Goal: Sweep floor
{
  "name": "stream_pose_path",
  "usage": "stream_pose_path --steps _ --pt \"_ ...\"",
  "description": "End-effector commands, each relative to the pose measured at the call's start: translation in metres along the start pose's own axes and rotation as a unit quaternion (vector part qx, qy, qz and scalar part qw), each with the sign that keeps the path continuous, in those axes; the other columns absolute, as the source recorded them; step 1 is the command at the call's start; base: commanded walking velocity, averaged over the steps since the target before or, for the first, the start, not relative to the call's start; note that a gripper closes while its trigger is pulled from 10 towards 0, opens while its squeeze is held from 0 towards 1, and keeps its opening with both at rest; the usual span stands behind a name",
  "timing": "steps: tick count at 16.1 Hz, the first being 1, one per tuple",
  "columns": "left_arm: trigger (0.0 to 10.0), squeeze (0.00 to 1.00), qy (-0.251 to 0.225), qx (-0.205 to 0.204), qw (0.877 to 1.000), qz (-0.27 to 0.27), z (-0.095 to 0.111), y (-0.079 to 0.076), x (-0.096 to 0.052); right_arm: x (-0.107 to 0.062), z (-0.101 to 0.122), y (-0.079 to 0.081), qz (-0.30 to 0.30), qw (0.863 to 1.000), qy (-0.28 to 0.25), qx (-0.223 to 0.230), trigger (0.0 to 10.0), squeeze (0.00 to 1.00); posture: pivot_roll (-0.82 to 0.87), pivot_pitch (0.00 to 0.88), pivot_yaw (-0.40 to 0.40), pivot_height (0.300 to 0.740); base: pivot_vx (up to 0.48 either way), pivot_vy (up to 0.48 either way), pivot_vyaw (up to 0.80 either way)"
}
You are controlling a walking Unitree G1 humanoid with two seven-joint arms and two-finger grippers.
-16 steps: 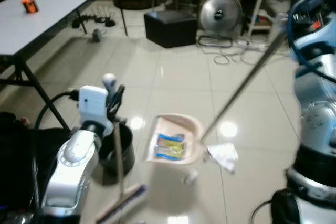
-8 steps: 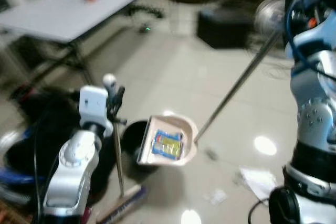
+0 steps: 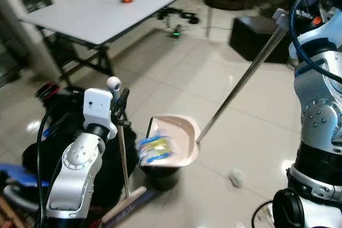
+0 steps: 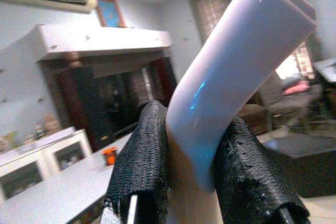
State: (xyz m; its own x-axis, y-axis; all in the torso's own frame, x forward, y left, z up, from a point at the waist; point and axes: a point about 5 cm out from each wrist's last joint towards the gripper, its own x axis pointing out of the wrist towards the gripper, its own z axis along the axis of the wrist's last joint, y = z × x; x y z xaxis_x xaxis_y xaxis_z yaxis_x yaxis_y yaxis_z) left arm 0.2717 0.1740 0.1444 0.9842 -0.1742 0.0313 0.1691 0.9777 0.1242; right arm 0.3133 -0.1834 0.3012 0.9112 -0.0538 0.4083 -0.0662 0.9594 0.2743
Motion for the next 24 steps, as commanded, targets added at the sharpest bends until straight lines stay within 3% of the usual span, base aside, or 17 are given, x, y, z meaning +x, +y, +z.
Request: stream_pose_path --steps 1,11,15,18,21,24 --pt "10.0 0.00 -0.011 0.017 1.000 0.013 0.006 0.008 0.000 0.000 0.006 0.011 0.022 0.999 -0.021 0.018 10.0 0.00 -0.06 0.000 0.043 0.740 0.424 0.000 0.00" --pt "10.0 0.00 -0.002 0.012 1.000 0.021 -0.001 0.012 -0.003 0.001 0.004 0.006 0.015 0.999 -0.027 0.021 10.0 0.00 -0.06 0.000 0.040 0.740 0.000 0.000 0.00" --pt "10.0 0.00 -0.002 0.010 1.000 0.016 -0.001 0.011 -0.001 0.001 -0.002 0.002 -0.002 0.999 -0.032 0.000 10.0 0.00 -0.06 0.000 0.042 0.740 0.000 0.000 0.00" --pt "10.0 0.00 -0.002 0.011 1.000 0.012 -0.002 0.009 0.000 0.004 -0.010 0.007 0.021 0.998 -0.045 -0.025 10.0 0.00 -0.05 0.000 0.042 0.740 0.000 0.000 0.00" --pt "10.0 0.00 -0.002 0.011 1.000 0.016 -0.002 0.011 -0.001 0.008 -0.028 0.022 0.074 0.993 -0.048 -0.079 10.0 0.00 -0.04 0.000 0.031 0.740 0.000 0.000 0.00" --pt "10.0 0.00 -0.001 0.011 1.000 0.018 -0.002 0.012 -0.003 0.011 -0.036 0.035 0.104 0.988 -0.060 -0.094 10.0 0.00 -0.03 0.000 0.024 0.740 0.000 0.000 0.00"
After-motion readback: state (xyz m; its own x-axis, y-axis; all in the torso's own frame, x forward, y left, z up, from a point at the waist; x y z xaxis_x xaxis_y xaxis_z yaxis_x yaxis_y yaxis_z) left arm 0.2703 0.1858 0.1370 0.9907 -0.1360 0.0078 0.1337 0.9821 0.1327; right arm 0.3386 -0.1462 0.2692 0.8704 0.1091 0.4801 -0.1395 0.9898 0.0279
